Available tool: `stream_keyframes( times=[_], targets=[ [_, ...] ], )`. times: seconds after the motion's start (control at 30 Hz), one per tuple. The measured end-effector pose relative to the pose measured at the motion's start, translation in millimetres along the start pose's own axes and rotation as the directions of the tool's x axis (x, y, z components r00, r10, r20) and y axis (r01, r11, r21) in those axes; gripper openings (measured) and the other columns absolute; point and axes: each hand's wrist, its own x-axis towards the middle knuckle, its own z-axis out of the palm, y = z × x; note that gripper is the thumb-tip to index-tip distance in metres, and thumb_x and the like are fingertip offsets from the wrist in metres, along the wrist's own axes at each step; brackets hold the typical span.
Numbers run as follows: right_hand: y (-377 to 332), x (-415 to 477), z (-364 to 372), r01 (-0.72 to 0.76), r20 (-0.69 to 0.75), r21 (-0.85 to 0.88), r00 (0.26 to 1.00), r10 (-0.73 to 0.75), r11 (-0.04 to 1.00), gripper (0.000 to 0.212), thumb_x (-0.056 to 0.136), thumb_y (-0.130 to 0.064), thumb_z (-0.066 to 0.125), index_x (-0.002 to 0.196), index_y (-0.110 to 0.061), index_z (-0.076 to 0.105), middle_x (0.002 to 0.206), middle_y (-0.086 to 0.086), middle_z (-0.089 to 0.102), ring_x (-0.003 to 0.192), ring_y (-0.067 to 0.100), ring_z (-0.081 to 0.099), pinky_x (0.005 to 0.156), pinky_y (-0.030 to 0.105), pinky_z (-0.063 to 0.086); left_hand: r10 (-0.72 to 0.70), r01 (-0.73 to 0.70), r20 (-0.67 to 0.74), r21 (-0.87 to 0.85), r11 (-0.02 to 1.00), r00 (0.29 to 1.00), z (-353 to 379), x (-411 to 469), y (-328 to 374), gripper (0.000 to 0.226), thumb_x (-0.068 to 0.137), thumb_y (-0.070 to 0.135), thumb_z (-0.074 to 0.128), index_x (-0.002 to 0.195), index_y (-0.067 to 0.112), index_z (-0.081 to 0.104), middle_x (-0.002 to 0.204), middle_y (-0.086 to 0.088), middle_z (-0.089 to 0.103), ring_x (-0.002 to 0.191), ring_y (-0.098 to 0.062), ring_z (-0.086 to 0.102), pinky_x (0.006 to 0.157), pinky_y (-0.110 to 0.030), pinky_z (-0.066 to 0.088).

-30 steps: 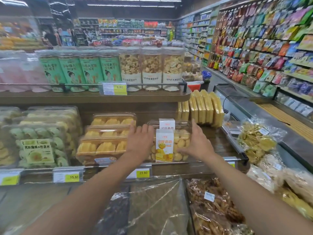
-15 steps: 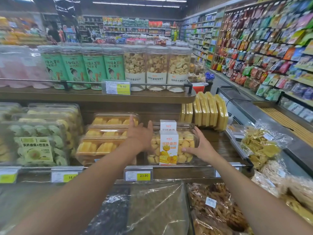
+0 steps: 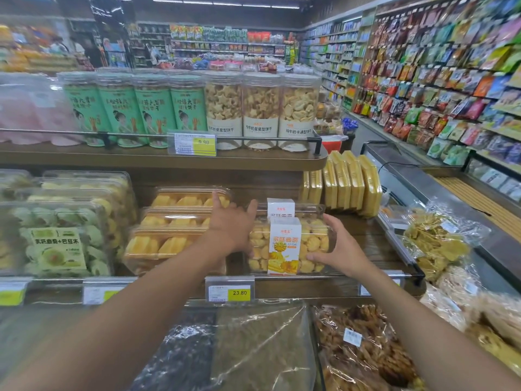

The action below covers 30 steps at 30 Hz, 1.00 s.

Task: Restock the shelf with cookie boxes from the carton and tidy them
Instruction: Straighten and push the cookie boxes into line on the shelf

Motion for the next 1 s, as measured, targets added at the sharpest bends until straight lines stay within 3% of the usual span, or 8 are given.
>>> stream_keyframes(
  times=[0.13, 0.3, 0.5, 0.53, 0.6, 0.67, 0.77, 1.0],
  targets=[
    [-2, -3, 4, 0.001, -0.055, -0.033, 0.998, -0.003, 0.999, 0.113, 0.064, -0.028, 0.1, 0.157, -0.027, 0.037, 0.149, -0.009, 0.055, 0.132, 0.01, 0.053, 0.106, 0.031, 0.048, -0.004, 0.008, -0.083, 0.049, 0.999, 0.997, 4, -9, 10, 0.106, 0.08, 0.069, 0.077, 0.154, 0.012, 0.027, 0.14, -0.007, 0.063, 0.138, -0.031, 0.051, 0.121, -0.078, 0.001],
    [-1, -3, 7, 0.006, -0.092, -0.036, 0.996, -0.009, 0.999, 0.108, 0.068, -0.021, 0.098, 0.158, -0.025, 0.039, 0.145, -0.01, 0.055, 0.125, 0.003, 0.049, 0.084, 0.006, 0.04, -0.027, 0.032, -0.135, 0.03, 0.999, 0.99, 8, -13, 10, 0.1, 0.082, 0.064, 0.077, 0.152, 0.011, 0.03, 0.137, -0.006, 0.063, 0.138, -0.029, 0.051, 0.126, -0.07, 0.001],
    [-5, -6, 8, -0.013, -0.092, -0.022, 0.996, 0.011, 1.0, 0.108, 0.069, -0.017, 0.097, 0.159, -0.02, 0.036, 0.144, -0.008, 0.056, 0.116, -0.002, 0.053, 0.079, 0.002, 0.042, 0.108, -0.098, -0.215, 0.056, 0.994, 0.971, 18, -11, 4, 0.099, 0.086, 0.063, 0.073, 0.158, 0.016, 0.026, 0.154, -0.009, 0.048, 0.14, -0.03, 0.045, 0.122, -0.049, 0.031],
    [-8, -7, 8, -0.021, -0.102, -0.026, 0.995, 0.018, 0.999, 0.112, 0.069, -0.019, 0.097, 0.16, -0.02, 0.033, 0.144, -0.009, 0.056, 0.116, -0.002, 0.054, 0.087, 0.006, 0.045, 0.117, -0.106, -0.224, 0.061, 0.992, 0.968, 18, -11, 4, 0.096, 0.087, 0.066, 0.07, 0.159, 0.017, 0.028, 0.154, -0.009, 0.047, 0.14, -0.03, 0.044, 0.118, -0.048, 0.034],
    [-14, -11, 7, -0.028, -0.14, -0.099, 0.99, 0.014, 0.995, 0.125, 0.067, -0.03, 0.098, 0.164, -0.024, 0.019, 0.153, -0.006, 0.05, 0.129, 0.008, 0.054, 0.104, 0.03, 0.05, 0.121, -0.105, -0.245, 0.079, 0.991, 0.962, 20, -11, 3, 0.093, 0.089, 0.072, 0.062, 0.158, 0.018, 0.032, 0.153, -0.009, 0.048, 0.137, -0.029, 0.045, 0.113, -0.048, 0.035],
    [-18, -16, 6, 0.025, -0.123, -0.26, 0.991, -0.059, 0.965, 0.132, 0.067, -0.039, 0.097, 0.164, -0.034, 0.008, 0.159, -0.009, 0.038, 0.133, 0.014, 0.053, 0.102, 0.045, 0.054, 0.115, -0.089, -0.277, 0.103, 0.991, 0.954, 21, -11, 4, 0.09, 0.09, 0.073, 0.059, 0.156, 0.018, 0.036, 0.148, -0.007, 0.052, 0.133, -0.028, 0.047, 0.109, -0.048, 0.033],
    [-16, -18, 8, 0.162, -0.016, -0.455, 0.982, -0.19, 0.875, 0.118, 0.07, -0.044, 0.093, 0.158, -0.038, 0.015, 0.16, -0.01, 0.023, 0.125, 0.02, 0.056, 0.086, 0.041, 0.058, 0.096, -0.065, -0.316, 0.106, 0.992, 0.944, 22, -13, 5, 0.083, 0.088, 0.071, 0.063, 0.148, 0.018, 0.043, 0.14, -0.006, 0.057, 0.127, -0.028, 0.05, 0.105, -0.047, 0.034],
    [-17, -16, 15, 0.118, -0.094, -0.447, 0.98, -0.177, 0.887, 0.103, 0.07, -0.034, 0.095, 0.151, -0.033, 0.031, 0.154, -0.008, 0.03, 0.119, 0.024, 0.06, 0.081, 0.04, 0.057, 0.004, 0.007, -0.348, 0.03, 1.0, 0.938, 25, -11, 11, 0.074, 0.079, 0.069, 0.076, 0.126, 0.018, 0.048, 0.123, -0.002, 0.064, 0.112, -0.024, 0.056, 0.094, -0.043, 0.035]
  ],
)
